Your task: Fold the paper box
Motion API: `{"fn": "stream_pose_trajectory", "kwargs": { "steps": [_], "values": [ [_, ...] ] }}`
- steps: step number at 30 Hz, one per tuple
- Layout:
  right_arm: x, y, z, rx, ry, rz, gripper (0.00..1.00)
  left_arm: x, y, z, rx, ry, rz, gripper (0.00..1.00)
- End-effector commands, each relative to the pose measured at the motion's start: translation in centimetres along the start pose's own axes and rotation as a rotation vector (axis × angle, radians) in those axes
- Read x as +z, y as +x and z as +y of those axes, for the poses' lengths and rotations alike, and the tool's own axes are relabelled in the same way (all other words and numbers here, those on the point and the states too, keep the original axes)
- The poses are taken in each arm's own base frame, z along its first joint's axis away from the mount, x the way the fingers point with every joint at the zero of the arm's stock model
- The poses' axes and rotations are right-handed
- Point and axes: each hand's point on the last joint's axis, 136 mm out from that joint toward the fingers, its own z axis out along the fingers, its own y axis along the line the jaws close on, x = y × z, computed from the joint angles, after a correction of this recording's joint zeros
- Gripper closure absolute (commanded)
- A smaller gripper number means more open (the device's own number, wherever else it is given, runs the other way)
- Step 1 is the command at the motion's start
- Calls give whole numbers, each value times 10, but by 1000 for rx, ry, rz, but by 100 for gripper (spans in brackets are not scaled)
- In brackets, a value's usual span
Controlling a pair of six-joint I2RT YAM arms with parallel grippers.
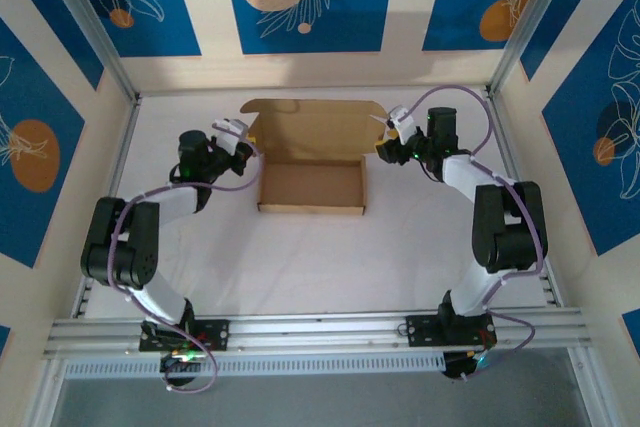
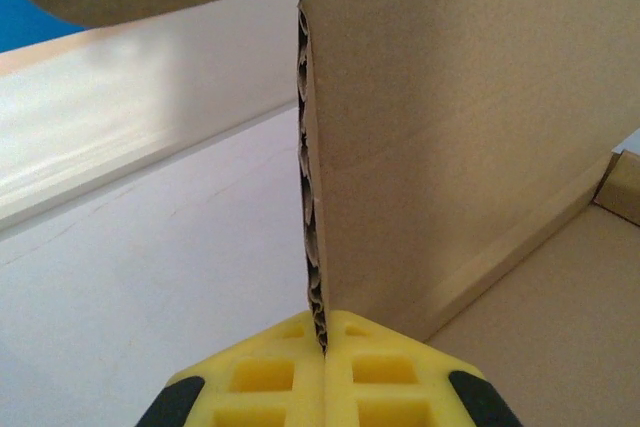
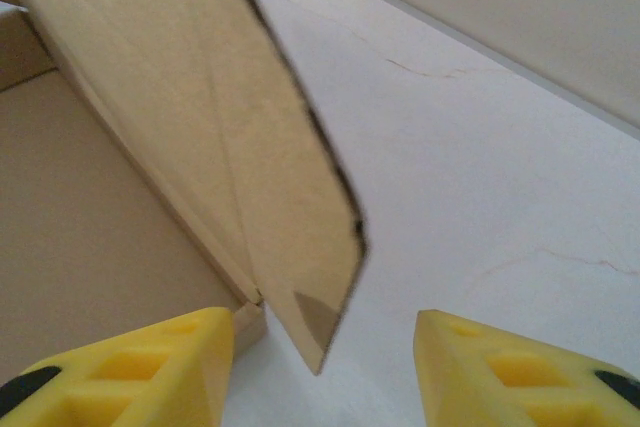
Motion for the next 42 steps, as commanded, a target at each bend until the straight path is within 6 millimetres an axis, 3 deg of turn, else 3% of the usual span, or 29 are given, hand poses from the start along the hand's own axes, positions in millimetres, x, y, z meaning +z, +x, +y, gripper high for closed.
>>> {"fn": "stream_pose_trajectory", "kwargs": {
  "steps": [1, 7, 12, 15, 20, 25, 27, 32, 36, 42],
  "values": [
    [9, -27, 12, -62, -79, -75, 50, 4, -9, 1, 28, 25, -26, 100],
    [25, -30, 5, -63, -38, -57, 57, 4, -8, 1, 21, 26, -29, 100],
    [29, -31, 14, -84, -47, -53, 68, 4, -9, 1, 32, 31, -24, 100],
    [23, -29, 2, -79, 4, -59, 70, 2, -8, 4, 32, 17, -21, 100],
    [16, -26, -35, -64, 130, -37, 55, 0, -9, 6, 32, 19, -24, 100],
    [24, -26, -54, -76, 189, -17, 49, 0, -9, 5, 30, 28, -31, 100],
    [27, -28, -52, -76, 159, -28, 48, -1, -8, 5, 31, 30, -31, 100],
    [31, -36, -13, -81, -65, -80, 49, 0, -9, 9, 24, 25, -28, 100],
    [32, -38, 1, -74, -128, -90, 52, 0, -11, 12, 14, 14, -33, 100],
    [31, -42, 9, -72, -123, -81, 73, 1, -12, 14, -16, 6, -40, 100]
  ]
}}
